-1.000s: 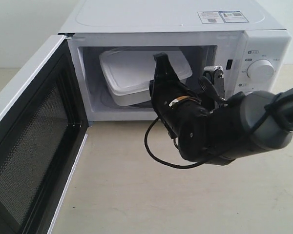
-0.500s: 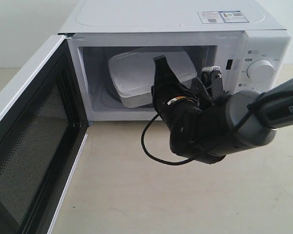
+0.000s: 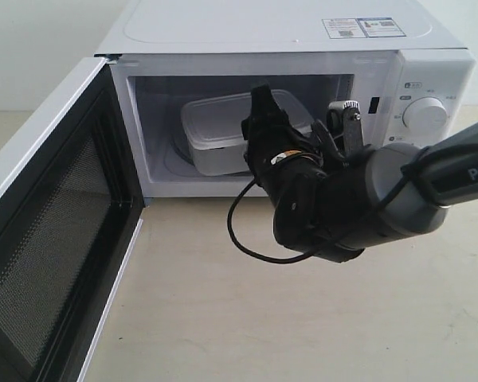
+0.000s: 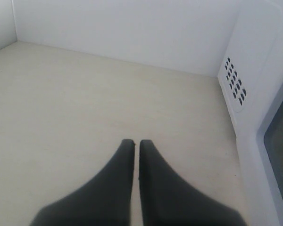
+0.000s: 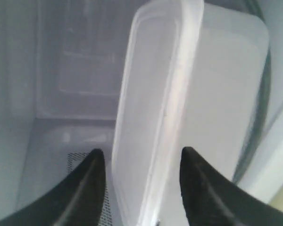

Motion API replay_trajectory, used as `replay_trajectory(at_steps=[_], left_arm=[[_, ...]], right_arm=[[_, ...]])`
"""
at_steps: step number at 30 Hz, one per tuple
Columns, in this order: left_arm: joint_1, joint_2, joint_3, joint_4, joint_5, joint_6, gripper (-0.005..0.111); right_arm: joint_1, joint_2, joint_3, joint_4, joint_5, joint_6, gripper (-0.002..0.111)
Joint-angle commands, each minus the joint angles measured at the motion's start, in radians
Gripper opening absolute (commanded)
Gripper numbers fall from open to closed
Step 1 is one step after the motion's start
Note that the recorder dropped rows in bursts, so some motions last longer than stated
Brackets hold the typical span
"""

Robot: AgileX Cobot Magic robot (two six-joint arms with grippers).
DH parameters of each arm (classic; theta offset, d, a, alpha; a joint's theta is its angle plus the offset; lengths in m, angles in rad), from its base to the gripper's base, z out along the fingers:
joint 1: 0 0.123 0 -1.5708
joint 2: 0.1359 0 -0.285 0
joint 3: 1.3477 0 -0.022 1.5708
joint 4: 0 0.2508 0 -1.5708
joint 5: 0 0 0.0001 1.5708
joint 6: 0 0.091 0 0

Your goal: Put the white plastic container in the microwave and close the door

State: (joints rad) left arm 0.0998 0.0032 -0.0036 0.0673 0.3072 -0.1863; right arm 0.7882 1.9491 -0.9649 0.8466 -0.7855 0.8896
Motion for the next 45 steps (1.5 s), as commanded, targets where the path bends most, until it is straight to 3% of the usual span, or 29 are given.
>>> replay_trajectory(at_steps=[1, 7, 11, 14, 18, 22, 25, 28, 34, 45], left_arm=[[-0.005, -0.003, 0.004, -0.003, -0.001, 0.004, 0.004], [-0.005, -0.003, 0.004, -0.003, -0.001, 0.004, 0.004], [-0.005, -0.003, 0.004, -0.003, -0.001, 0.004, 0.004], [-0.005, -0.003, 0.004, -0.003, -0.001, 0.004, 0.004], [-0.005, -0.003, 0.004, -0.003, -0.001, 0.004, 0.004], [-0.005, -0.003, 0.004, -0.003, -0.001, 0.004, 0.004], [-0.005, -0.003, 0.004, -0.003, -0.001, 0.004, 0.004], [-0.005, -0.003, 0.004, -0.003, -0.001, 0.004, 0.004], [-0.005, -0.003, 0.004, -0.003, -0.001, 0.004, 0.004], [-0.005, -0.003, 0.004, -0.003, -0.001, 0.004, 0.004]], right_arm=[[0.000, -0.026, 0.027, -0.005, 0.057, -0.016, 0.045], [0.000, -0.106, 0.162, -0.144, 0.068, -0.049, 0.045], [0.000, -0.154, 0.244, -0.428, 0.087, -0.213, 0.044], [0.000, -0.173, 0.270, -0.624, 0.140, -0.405, 0.034], [0.000, -0.167, 0.275, -0.696, 0.180, -0.810, 0.000], [0.000, -0.130, 0.279, -0.578, 0.050, -1.068, 0.000], [0.000, -0.082, 0.279, -0.477, -0.066, -1.023, 0.000], [0.000, -0.036, 0.279, -0.508, -0.139, -0.928, 0.000], [0.000, 0.030, 0.277, -0.513, -0.311, -0.925, 0.000], [-0.007, 0.112, 0.154, -0.485, -0.269, -0.897, 0.000]])
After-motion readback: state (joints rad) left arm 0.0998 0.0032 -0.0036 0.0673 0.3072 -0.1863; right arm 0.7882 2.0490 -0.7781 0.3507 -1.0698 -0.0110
